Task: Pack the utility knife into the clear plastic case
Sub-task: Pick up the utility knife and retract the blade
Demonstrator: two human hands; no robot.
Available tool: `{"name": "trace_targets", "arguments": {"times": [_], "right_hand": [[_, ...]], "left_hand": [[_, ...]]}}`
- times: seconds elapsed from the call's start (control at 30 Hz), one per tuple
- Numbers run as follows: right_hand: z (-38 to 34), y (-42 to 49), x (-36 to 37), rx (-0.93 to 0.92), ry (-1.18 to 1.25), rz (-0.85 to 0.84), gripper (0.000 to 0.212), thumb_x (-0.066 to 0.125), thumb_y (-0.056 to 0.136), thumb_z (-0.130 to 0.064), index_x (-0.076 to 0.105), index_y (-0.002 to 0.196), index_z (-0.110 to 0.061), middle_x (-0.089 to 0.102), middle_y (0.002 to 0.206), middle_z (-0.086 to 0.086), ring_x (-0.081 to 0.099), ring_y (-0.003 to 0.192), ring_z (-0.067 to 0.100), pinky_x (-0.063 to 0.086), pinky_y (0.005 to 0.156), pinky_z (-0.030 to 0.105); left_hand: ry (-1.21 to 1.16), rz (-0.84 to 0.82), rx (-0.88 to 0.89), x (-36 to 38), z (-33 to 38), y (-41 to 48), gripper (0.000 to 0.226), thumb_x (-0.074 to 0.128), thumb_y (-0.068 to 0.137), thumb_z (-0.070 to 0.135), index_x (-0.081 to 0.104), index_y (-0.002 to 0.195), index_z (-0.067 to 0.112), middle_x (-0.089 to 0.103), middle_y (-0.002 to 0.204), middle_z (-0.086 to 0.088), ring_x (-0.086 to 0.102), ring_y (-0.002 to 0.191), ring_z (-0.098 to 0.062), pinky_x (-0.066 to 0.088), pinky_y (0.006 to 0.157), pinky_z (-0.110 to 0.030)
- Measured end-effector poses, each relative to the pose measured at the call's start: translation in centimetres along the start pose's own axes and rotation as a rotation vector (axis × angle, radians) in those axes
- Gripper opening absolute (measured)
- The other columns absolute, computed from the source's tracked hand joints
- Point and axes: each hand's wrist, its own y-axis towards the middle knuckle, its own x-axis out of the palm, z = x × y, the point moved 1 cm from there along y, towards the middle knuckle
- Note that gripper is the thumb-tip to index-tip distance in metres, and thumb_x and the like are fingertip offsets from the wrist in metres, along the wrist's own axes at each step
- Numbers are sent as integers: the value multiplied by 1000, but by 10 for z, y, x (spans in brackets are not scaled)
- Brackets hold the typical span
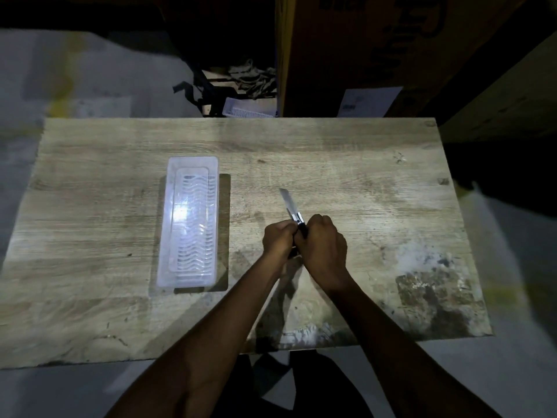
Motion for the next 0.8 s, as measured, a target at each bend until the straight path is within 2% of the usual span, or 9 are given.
{"name": "trace_targets", "arguments": {"times": [0.1, 0.2, 0.4, 0.53, 0.67, 0.7, 0.8], "right_hand": [[-12, -8, -29, -49, 83, 27, 33, 53, 89, -41, 57, 88, -8, 61, 91, 9, 61, 78, 30, 39, 60, 33], [-22, -16, -61, -60, 245, -4, 29, 58, 82, -44, 64, 87, -15, 65, 91, 2, 62, 82, 23, 45, 64, 33], [-37, -28, -117, -78, 533, -101, 27, 67, 81, -44, 71, 80, -17, 73, 80, 0, 67, 79, 15, 53, 72, 35], [-52, -34, -139, -129, 605, -82, 22, 73, 79, -38, 67, 73, -18, 68, 71, -2, 65, 71, 13, 49, 65, 31], [-64, -36, -158, -165, 698, -109, 24, 75, 78, -35, 64, 70, -15, 64, 65, -4, 61, 62, 9, 45, 54, 20], [-67, -35, -161, -165, 730, -127, 26, 76, 77, -36, 62, 70, -16, 65, 65, -3, 61, 60, 10, 45, 53, 20], [-73, -32, -164, -146, 804, -179, 31, 75, 75, -41, 55, 65, -19, 66, 67, 4, 66, 63, 22, 50, 57, 34]], "left_hand": [[-76, -46, 62, -6, 21, -28, 23, 49, 89, 10, 71, 89, 6, 66, 82, -12, 63, 69, -23, 53, 52, -22], [-133, -76, 105, -14, 39, -60, 25, 47, 93, 10, 68, 103, 1, 71, 86, -10, 69, 69, -17, 56, 54, -23], [-183, -127, 221, -26, 62, -112, 23, 48, 96, 14, 66, 104, 3, 71, 96, -9, 71, 85, -22, 60, 64, -29], [-195, -152, 322, -29, 76, -139, 26, 46, 98, 16, 62, 107, -3, 69, 98, -10, 70, 89, -21, 61, 69, -30], [-211, -143, 416, -31, 91, -156, 22, 46, 98, 14, 65, 92, 4, 71, 88, -4, 71, 82, -15, 60, 65, -29], [-220, -137, 432, -31, 95, -160, 23, 46, 98, 13, 65, 87, 5, 72, 85, -3, 72, 80, -14, 60, 63, -28], [-259, -107, 467, -33, 103, -167, 23, 46, 97, 12, 66, 85, 7, 71, 82, -3, 72, 75, -13, 59, 61, -27]]}}
